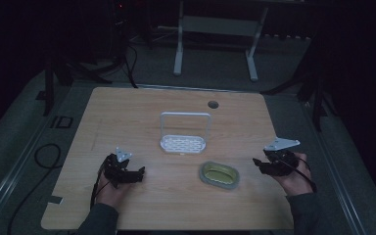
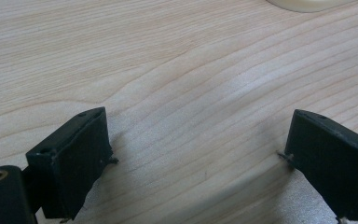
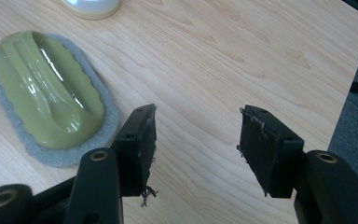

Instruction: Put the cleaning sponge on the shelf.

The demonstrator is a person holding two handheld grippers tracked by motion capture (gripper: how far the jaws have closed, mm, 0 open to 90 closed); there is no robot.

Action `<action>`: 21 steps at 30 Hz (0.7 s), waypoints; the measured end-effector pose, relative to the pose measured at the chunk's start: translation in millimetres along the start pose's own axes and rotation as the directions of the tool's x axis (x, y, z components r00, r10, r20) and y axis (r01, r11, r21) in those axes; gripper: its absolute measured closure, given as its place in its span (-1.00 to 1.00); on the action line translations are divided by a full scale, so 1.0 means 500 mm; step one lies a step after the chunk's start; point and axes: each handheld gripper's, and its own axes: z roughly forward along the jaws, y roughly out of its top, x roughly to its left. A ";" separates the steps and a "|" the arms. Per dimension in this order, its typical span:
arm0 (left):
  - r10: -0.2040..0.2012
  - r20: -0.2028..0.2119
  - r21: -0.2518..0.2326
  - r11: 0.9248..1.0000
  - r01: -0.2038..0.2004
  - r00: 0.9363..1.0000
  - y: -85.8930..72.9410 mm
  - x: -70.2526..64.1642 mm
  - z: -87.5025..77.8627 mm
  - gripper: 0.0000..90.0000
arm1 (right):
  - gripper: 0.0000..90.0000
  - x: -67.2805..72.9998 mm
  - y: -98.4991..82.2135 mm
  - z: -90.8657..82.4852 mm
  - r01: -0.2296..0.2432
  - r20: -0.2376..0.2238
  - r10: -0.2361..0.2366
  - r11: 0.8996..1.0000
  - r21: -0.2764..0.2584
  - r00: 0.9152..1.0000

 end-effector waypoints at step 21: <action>-0.001 0.000 0.000 1.000 0.001 1.000 0.000 0.000 0.000 -0.85 | 0.02 0.023 0.046 -0.010 0.117 -0.054 -0.115 0.993 0.023 0.992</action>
